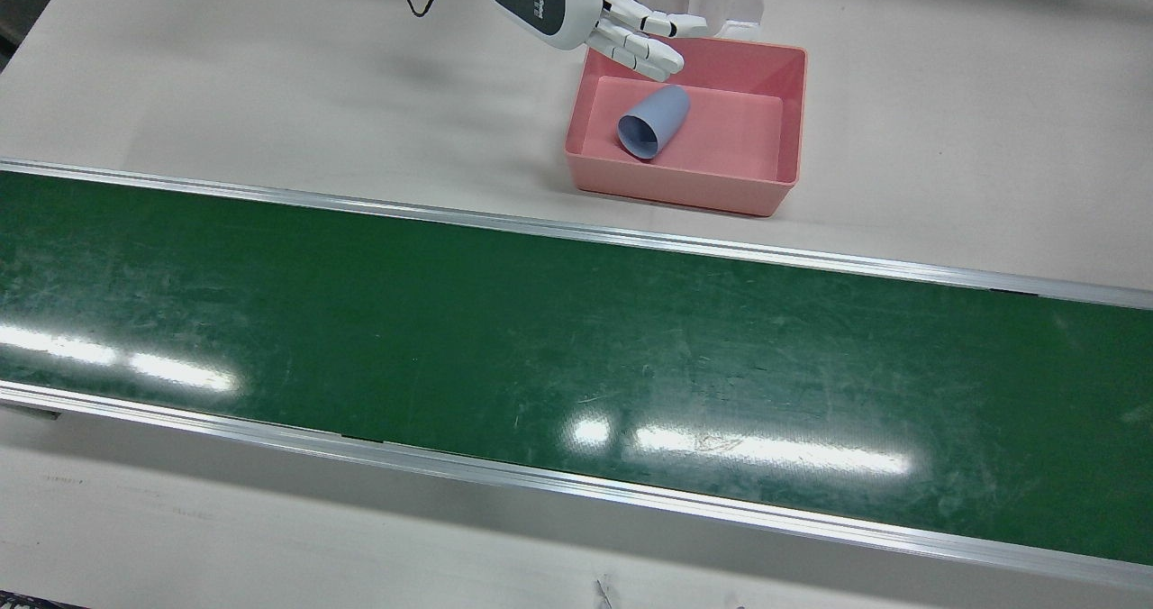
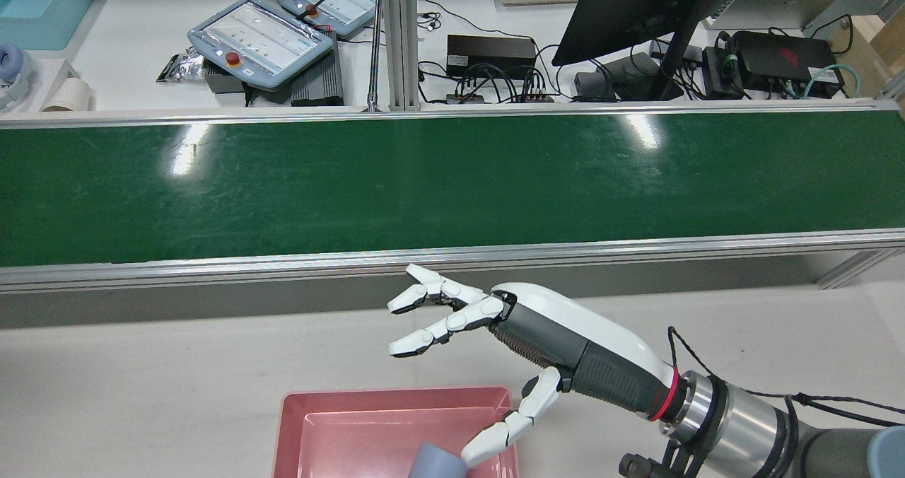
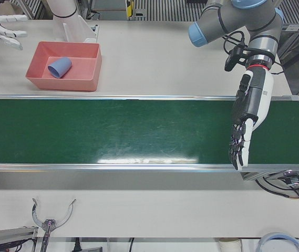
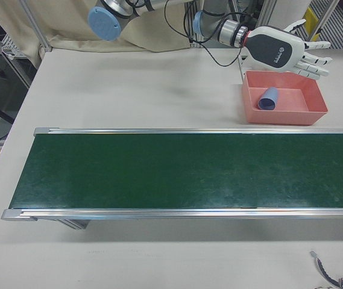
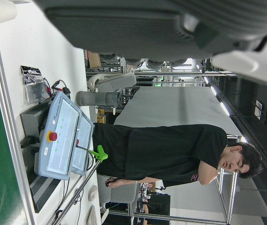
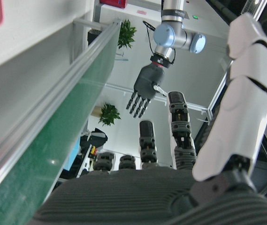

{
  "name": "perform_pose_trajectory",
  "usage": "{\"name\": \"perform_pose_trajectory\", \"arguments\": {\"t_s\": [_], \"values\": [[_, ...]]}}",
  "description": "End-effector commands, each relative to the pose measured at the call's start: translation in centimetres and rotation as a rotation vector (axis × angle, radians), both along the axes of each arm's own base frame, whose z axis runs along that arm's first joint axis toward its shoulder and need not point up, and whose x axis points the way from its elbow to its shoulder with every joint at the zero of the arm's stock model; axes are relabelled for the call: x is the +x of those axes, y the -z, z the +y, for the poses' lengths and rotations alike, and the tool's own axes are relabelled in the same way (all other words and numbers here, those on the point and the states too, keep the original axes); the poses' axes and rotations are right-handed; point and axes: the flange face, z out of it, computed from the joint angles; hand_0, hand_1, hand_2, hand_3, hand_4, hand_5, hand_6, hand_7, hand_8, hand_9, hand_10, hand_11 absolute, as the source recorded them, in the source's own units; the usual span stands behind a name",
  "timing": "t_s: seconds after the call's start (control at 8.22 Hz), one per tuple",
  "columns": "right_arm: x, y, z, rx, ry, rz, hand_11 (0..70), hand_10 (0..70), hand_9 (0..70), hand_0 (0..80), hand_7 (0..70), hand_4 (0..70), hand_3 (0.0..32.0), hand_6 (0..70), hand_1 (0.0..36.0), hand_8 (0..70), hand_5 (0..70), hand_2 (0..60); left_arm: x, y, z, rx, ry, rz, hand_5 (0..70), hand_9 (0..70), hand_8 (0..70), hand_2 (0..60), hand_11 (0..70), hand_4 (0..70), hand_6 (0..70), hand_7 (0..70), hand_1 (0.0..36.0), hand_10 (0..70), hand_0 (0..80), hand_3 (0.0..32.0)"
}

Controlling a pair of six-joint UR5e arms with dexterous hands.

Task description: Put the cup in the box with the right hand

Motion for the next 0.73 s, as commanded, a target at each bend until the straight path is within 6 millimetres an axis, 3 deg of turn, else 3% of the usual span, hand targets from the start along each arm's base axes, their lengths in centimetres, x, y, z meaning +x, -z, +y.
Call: {"name": "perform_pose_trajectory", "arguments": {"t_s": [0.0,0.12,0.24,0.36,0.49,0.61], "values": [[12.5,-3.0,-9.6,-0.069,-0.305,0.022,10.2,5.9,10.6,48.7,30.7,23.2,0.0,8.3,16.9,3.3,5.1,26.2,0.0,-0.1,0.0,0.000,0.001,0.000,0.0,0.0,0.0,0.0,0.0,0.0,0.0,0.0,0.0,0.0,0.0,0.0],[18.0,-6.2,-14.2,-0.142,-0.448,0.047,10.2,5.9,8.4,48.1,25.9,23.1,0.0,7.3,17.5,2.3,4.8,30.0,0.0,-0.1,0.0,0.000,0.001,0.000,0.0,0.0,0.0,0.0,0.0,0.0,0.0,0.0,0.0,0.0,0.0,0.0],[21.1,-11.6,-18.7,-0.244,-0.482,0.103,7.8,4.2,2.5,47.4,16.4,21.4,0.0,5.2,18.3,0.0,4.4,33.7,0.0,-0.1,0.0,-0.002,0.001,0.000,0.0,0.0,0.0,0.0,0.0,0.0,0.0,0.0,0.0,0.0,0.0,0.0],[24.8,-16.3,-21.8,-0.331,-0.532,0.133,7.0,3.7,0.8,48.4,11.0,21.5,0.0,4.1,13.9,0.0,4.2,17.6,0.0,0.0,0.0,0.001,0.001,0.000,0.0,0.0,0.0,0.0,0.0,0.0,0.0,0.0,0.0,0.0,0.0,0.0],[28.6,-18.9,-23.3,-0.367,-0.602,0.153,6.4,3.4,0.5,46.1,9.5,17.3,0.0,3.8,15.7,0.0,4.1,27.8,0.0,0.0,0.0,0.000,0.001,0.000,0.0,0.0,0.0,0.0,0.0,0.0,0.0,0.0,0.0,0.0,0.0,0.0],[31.7,-22.6,-24.5,-0.436,-0.651,0.195,5.5,2.7,0.2,46.1,8.0,15.8,0.0,3.4,14.3,0.0,3.9,23.5,0.0,0.0,0.0,0.000,0.001,0.000,0.0,0.0,0.0,0.0,0.0,0.0,0.0,0.0,0.0,0.0,0.0,0.0]]}}
